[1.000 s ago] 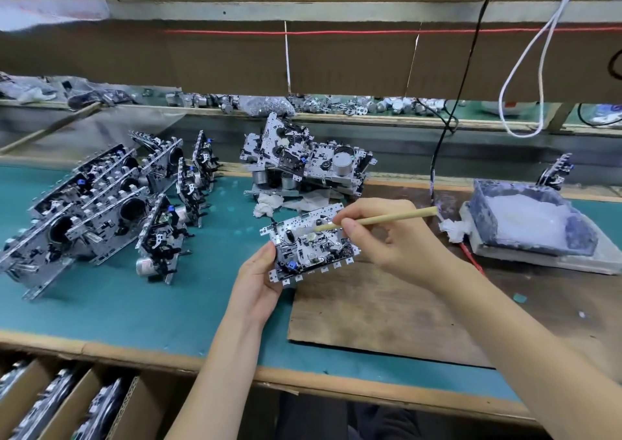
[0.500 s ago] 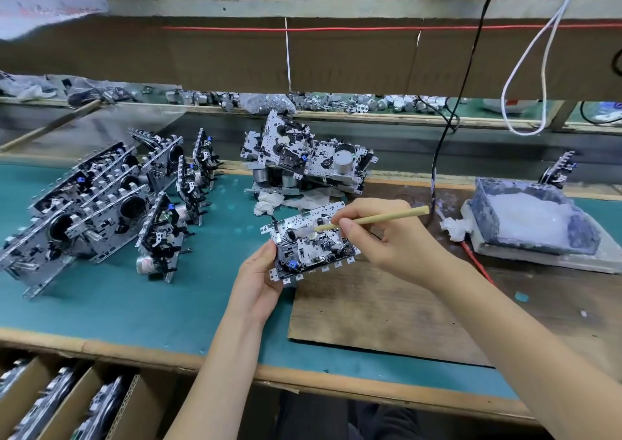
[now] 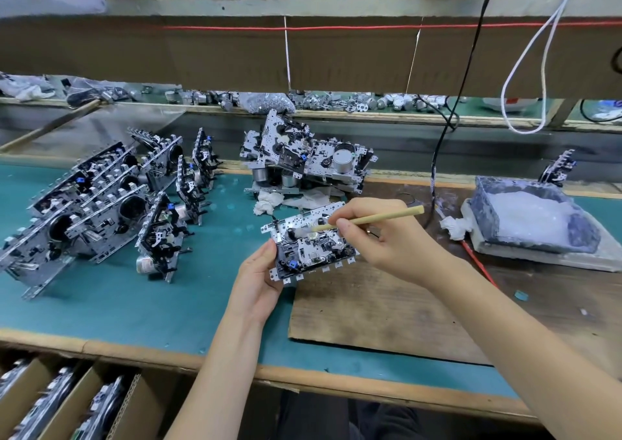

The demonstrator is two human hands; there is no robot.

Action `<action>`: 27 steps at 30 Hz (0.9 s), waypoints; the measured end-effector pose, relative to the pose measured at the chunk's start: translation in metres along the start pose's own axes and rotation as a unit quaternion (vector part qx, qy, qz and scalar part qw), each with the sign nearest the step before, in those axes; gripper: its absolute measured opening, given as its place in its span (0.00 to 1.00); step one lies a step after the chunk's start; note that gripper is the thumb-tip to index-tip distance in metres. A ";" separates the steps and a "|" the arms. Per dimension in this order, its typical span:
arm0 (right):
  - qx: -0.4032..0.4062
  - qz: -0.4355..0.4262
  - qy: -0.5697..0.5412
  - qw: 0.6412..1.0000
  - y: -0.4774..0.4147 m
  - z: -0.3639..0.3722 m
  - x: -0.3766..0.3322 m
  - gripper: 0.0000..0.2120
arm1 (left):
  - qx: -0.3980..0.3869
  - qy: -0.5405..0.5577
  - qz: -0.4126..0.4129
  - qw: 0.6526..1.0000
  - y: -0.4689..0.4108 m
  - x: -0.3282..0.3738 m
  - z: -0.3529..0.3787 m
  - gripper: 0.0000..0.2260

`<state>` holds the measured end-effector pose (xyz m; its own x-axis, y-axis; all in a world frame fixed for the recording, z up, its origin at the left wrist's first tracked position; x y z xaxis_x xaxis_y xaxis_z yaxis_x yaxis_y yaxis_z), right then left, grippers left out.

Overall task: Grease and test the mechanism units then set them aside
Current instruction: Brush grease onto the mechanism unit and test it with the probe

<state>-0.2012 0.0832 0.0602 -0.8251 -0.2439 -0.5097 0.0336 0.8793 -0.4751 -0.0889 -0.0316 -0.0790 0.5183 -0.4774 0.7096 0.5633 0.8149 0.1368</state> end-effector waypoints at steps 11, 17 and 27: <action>-0.194 -0.038 0.393 0.898 -0.015 0.039 0.012 0.40 | -0.008 0.008 0.009 1.000 0.000 0.001 0.000 0.15; -0.232 -0.046 0.431 0.871 -0.024 0.054 0.020 0.47 | -0.018 0.006 0.016 1.000 0.001 0.002 -0.001 0.16; -0.057 -0.020 0.094 0.994 -0.025 0.016 0.002 0.19 | 0.007 0.026 0.018 0.999 0.000 0.003 -0.003 0.13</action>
<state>-0.1944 0.0544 0.0593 -0.9160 -0.2075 -0.3435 -0.0561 0.9137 -0.4025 -0.0853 -0.0342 -0.0788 0.5706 -0.4637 0.6779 0.5345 0.8363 0.1221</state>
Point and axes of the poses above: each hand's wrist, its own y-axis away from the middle knuckle, its own z-axis out of the palm, x = y × z, the point moved 6 cm from there along -y, towards the middle knuckle, and after that the axes turned 8 degrees about y, right-handed, at the moved point
